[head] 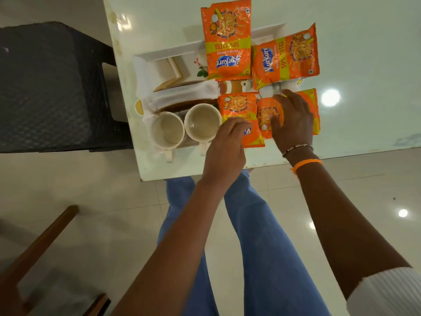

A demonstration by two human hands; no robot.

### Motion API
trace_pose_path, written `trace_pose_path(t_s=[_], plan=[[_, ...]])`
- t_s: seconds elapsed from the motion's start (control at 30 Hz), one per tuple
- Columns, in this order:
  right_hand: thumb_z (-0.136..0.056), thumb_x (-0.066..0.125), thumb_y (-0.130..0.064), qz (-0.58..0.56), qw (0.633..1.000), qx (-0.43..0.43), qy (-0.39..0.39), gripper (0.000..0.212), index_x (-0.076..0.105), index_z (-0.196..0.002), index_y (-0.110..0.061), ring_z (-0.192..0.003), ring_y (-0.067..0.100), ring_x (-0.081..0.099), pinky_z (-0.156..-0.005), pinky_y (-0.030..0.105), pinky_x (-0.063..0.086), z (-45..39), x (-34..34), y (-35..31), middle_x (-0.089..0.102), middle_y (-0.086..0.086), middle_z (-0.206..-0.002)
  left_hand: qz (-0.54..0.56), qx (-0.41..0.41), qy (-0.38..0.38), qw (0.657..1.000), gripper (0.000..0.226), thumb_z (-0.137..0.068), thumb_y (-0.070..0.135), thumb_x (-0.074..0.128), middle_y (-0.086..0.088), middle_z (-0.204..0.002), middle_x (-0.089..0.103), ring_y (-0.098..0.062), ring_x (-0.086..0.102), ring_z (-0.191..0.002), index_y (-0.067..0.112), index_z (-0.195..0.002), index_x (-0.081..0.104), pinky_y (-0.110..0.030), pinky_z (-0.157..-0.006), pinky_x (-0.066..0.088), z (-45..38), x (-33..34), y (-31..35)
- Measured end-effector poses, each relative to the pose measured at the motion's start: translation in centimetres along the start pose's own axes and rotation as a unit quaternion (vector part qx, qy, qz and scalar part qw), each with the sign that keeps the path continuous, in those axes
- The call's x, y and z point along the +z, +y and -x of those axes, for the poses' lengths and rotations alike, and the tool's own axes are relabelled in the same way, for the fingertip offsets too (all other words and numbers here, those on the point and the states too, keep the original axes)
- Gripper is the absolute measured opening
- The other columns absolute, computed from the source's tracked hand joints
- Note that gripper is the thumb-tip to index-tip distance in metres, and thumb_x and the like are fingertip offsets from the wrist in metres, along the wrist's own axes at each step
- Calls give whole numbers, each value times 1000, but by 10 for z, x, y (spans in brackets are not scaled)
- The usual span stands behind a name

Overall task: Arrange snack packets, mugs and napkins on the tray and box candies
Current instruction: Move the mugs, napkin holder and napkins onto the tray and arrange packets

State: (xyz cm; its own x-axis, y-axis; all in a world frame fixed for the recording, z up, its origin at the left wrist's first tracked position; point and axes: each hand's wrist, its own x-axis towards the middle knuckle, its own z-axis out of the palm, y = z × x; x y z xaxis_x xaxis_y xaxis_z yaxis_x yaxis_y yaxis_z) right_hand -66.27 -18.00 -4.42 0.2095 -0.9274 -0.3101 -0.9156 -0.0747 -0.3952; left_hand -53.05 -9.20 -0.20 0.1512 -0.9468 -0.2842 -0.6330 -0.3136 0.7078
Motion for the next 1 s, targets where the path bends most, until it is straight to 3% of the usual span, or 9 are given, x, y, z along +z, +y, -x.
trace_pose_path(t_s=[0.1,0.2,0.33,0.57,0.63,0.73,0.83,0.9,1.0], plan=[[-87,55,-27,124,985,-35,-117,55,36,-138,-21,-144,31,18,-114,54,15,-3,1,19,26,5,-154,-126,9,-113,986,59,-86,-6,44,-11,-154,25,-32,12,-145,12,-141,32,-42,-116,19,-13,26,-2],[-90,47,-40,220,955,-92,-177,64,16,-145,-27,-146,34,3,-111,65,5,2,15,31,7,4,-159,-260,12,-186,947,67,-93,5,39,-10,-159,-5,-37,-12,-145,14,-148,3,-51,-117,-2,-19,50,-9],[-84,59,-36,253,942,-136,-176,80,10,-146,-30,-145,36,-2,-109,68,4,-4,16,50,4,6,-159,-262,-20,-217,940,80,-93,19,49,-8,-158,-17,-38,-19,-143,17,-147,-10,-55,-116,-4,-20,67,-14],[-78,64,-25,251,941,-152,-168,89,7,-147,-31,-145,39,-5,-109,69,1,-2,15,50,1,6,-159,-257,-36,-231,938,87,-91,27,54,-8,-157,-19,-37,-21,-142,17,-147,-12,-54,-116,-6,-21,68,-11],[-75,60,-20,199,962,-121,-142,85,14,-146,-30,-145,40,-2,-110,67,0,-2,7,41,6,6,-159,-251,-44,-217,942,89,-90,31,55,-9,-157,-19,-37,-20,-143,17,-147,-12,-53,-115,-6,-22,68,-7],[-71,55,-15,20,1000,-14,18,70,34,-138,-13,-137,39,26,-114,55,16,-16,-11,26,37,14,-145,-245,-34,-169,954,87,-90,31,55,-10,-158,-13,-36,-15,-144,18,-148,-8,-53,-116,-2,-26,68,1],[-74,56,-11,-162,974,124,102,63,34,-133,-6,-124,29,41,-105,31,27,-48,-21,16,44,14,-134,-249,-31,-162,954,82,-92,29,53,-11,-159,-10,-35,-12,-145,17,-149,-5,-52,-116,-1,-39,70,7],[-78,58,-12,-232,944,217,94,61,31,-133,-7,-124,27,42,-107,30,28,-75,-22,14,42,11,-135,-252,-46,-160,953,80,-92,30,51,-12,-159,-9,-35,-12,-145,15,-149,-3,-52,-117,-2,-52,68,6],[-78,61,-16,-240,913,316,92,59,33,-130,-12,-122,30,40,-104,35,37,-105,-21,16,36,9,-137,-245,-59,-159,954,79,-91,33,51,-13,-159,-9,-35,-13,-145,13,-148,0,-52,-117,-2,-74,62,5]])
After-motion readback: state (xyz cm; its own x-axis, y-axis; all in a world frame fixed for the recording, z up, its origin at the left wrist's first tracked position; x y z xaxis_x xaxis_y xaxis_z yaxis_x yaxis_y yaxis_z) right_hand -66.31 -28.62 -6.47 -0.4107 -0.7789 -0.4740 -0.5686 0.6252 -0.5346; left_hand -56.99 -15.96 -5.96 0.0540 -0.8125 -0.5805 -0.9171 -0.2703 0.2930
